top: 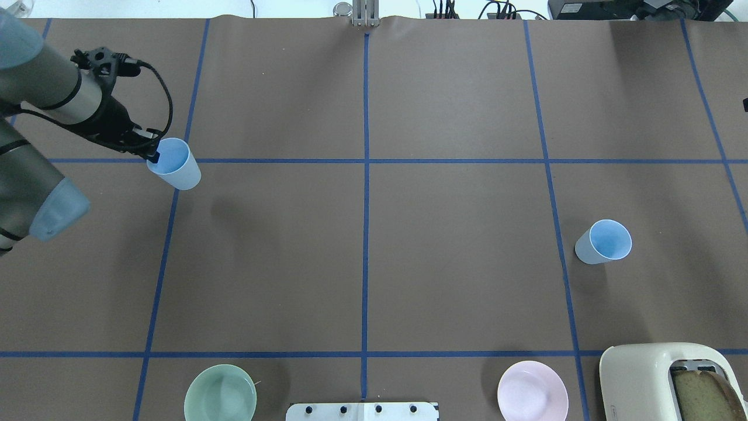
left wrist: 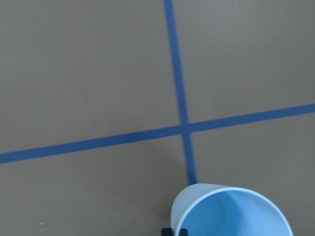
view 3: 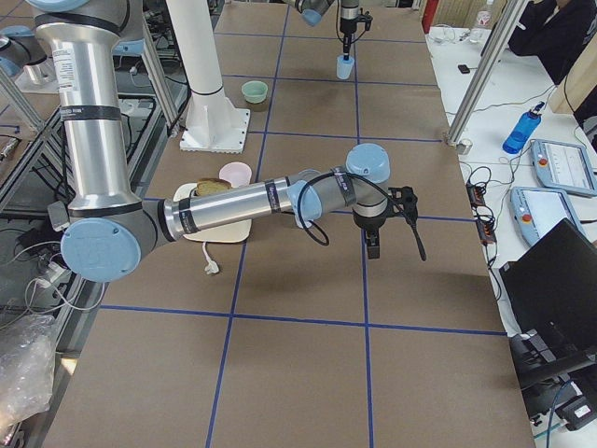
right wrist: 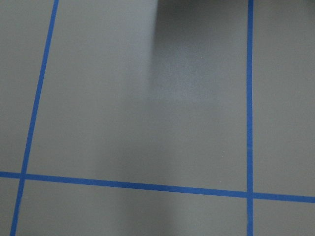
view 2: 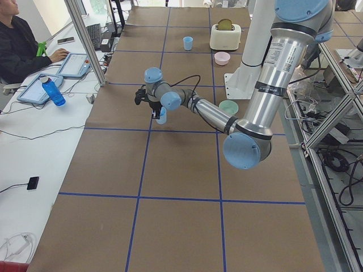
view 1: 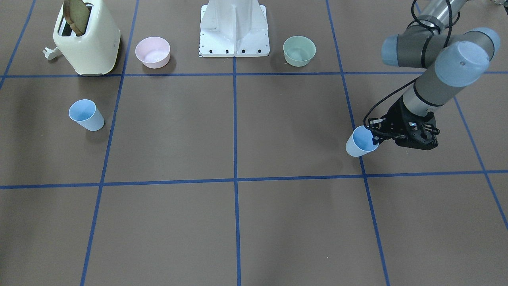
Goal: Stack blue cups with both arms
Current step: 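Lift the cup toward table center with left gripper while right gripper reaches out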
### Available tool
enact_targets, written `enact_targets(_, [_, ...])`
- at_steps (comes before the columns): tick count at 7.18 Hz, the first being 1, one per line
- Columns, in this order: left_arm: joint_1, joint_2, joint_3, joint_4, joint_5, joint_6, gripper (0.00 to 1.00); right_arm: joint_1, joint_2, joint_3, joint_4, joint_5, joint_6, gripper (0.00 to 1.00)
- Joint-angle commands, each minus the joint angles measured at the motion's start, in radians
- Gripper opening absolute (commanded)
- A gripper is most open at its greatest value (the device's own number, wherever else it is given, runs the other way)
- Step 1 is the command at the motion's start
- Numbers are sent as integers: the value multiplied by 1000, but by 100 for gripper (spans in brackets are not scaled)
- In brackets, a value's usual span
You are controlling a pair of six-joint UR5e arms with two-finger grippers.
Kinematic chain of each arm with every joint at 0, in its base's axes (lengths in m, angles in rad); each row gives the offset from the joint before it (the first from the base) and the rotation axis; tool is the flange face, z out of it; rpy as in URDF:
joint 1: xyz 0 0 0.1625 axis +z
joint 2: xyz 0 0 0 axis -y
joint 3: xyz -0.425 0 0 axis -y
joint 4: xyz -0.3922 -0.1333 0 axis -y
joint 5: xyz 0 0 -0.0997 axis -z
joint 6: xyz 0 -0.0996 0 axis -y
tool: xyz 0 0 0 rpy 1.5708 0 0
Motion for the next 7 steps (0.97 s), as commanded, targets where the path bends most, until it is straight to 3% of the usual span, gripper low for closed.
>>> enact_targets(1, [8, -155, -29, 191, 3, -76, 0, -90, -35, 40, 1, 0, 10, 100])
enact_targets(2, [32, -187, -29, 193, 3, -152, 0, -127, -48, 61, 1, -2, 13, 100])
enact_targets(4, [94, -265, -11, 208, 35, -249, 0, -248, -58, 107, 57, -44, 194, 100])
enact_targets(7, [117, -338, 1, 262, 55, -291, 0, -354, -82, 162, 122, -68, 354, 100])
